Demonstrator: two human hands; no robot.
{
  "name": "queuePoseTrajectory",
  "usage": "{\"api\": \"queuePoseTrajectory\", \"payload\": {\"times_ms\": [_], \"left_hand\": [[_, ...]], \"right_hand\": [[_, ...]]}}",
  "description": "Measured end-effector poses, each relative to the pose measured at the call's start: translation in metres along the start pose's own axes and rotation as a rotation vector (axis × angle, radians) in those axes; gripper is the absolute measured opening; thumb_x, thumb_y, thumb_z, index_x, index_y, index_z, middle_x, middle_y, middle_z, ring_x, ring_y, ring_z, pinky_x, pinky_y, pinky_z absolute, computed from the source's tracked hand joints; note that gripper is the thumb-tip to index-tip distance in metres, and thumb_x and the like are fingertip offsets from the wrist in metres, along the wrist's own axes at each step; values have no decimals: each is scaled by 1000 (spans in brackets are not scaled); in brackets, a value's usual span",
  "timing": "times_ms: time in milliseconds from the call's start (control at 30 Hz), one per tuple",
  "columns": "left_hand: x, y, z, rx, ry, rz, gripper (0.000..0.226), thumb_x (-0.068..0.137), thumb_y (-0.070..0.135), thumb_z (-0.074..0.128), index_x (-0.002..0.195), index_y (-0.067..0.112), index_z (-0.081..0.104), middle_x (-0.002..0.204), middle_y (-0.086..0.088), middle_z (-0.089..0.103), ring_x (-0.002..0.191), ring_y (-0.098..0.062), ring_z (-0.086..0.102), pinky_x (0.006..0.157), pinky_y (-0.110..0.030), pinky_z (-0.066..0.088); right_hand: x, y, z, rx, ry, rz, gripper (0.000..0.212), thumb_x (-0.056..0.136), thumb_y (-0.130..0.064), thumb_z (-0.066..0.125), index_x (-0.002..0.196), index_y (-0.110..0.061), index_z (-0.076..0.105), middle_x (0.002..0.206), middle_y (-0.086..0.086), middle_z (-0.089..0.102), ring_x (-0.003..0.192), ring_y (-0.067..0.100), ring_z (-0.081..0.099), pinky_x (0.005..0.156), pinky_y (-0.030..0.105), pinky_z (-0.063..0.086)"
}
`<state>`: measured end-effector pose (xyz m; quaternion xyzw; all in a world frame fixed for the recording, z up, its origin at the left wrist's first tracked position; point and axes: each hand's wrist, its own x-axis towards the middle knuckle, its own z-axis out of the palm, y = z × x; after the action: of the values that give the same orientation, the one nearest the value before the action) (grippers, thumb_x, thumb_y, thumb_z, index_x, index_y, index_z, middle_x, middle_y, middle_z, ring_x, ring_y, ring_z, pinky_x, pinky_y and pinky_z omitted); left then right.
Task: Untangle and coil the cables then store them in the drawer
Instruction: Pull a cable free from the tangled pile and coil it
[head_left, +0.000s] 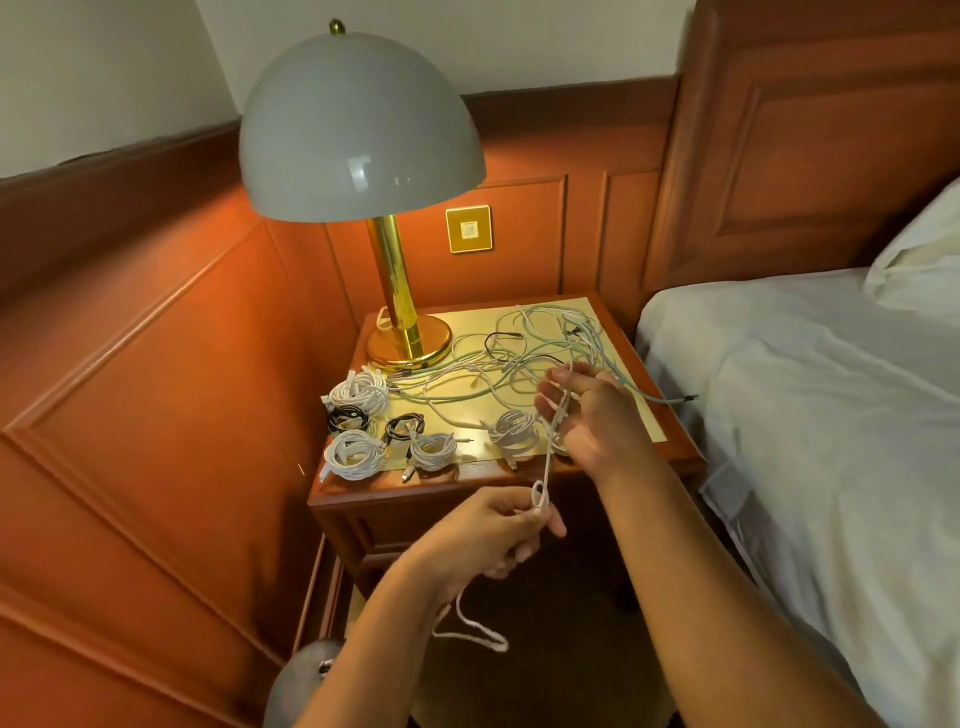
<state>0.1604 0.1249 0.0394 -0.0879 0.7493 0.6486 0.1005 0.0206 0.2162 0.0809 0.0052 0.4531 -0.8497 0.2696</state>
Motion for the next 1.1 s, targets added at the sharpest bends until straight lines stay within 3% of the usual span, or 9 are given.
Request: {"api": "queuePoseTrajectory", "payload": {"times_ms": [67,200,333,500,667,767,867,967,1100], "left_hand": [[1,-12,0,44,52,-42,26,102,28,46,94,14,65,60,3,47,49,-9,36,49,-22,28],[2,-44,-5,136,144,-182,28,104,24,40,88,12,60,59,3,53,52,-13,51,57,-25,41],[13,-60,-8,266,339,-233,26,102,23,43,89,18,66,82,4,70,82,-10,64,86,-33,50],[25,-22,-7,151,557,-71,25,98,16,48,120,19,60,116,-1,62,107,-15,58,93,-31,47],[24,49,2,-116,730,271,18,99,23,50,91,19,66,89,-1,66,78,-14,62,69,-28,47],[20,74,2,-290,697,248,45,97,49,44,86,12,67,71,0,61,63,-14,55,56,-24,40],[20,79,-2,-318,628,126,62,91,64,42,88,9,68,69,0,58,62,-15,51,56,-27,37],[27,73,-7,-252,674,29,46,94,49,52,97,6,67,76,-2,55,63,-14,49,56,-27,37],[22,68,-16,-310,661,137,26,98,20,51,80,12,68,69,5,56,65,-13,48,55,-24,36]], "right_hand": [[0,-9,5,-13,3,-68,15,94,5,50,92,-9,55,88,11,61,68,16,58,59,27,49],[0,-27,3,-365,141,-318,12,99,-10,50,101,-17,59,94,3,70,75,9,66,60,22,49],[-7,-36,3,-778,166,-603,11,96,-14,58,93,-20,67,81,-7,66,67,2,61,52,12,45],[-11,-35,8,-753,40,-544,9,93,-22,65,84,-26,67,74,-12,64,64,4,56,60,19,45],[-9,-15,7,-803,-42,-447,17,93,-28,64,85,-13,60,71,4,61,64,14,53,64,30,45],[-17,-5,8,-1022,-28,-522,16,94,-25,61,86,-12,58,77,5,68,69,15,65,65,28,50],[-23,-3,5,-1182,-46,-574,10,94,-22,59,85,-17,55,79,2,68,72,14,65,66,28,52],[-29,-4,2,-1189,-122,-556,7,95,-19,53,91,-20,58,79,1,66,72,14,63,65,29,51],[-28,-9,-12,-1091,-26,-520,18,100,-24,51,101,-17,68,74,-5,61,68,17,60,59,30,49]]}}
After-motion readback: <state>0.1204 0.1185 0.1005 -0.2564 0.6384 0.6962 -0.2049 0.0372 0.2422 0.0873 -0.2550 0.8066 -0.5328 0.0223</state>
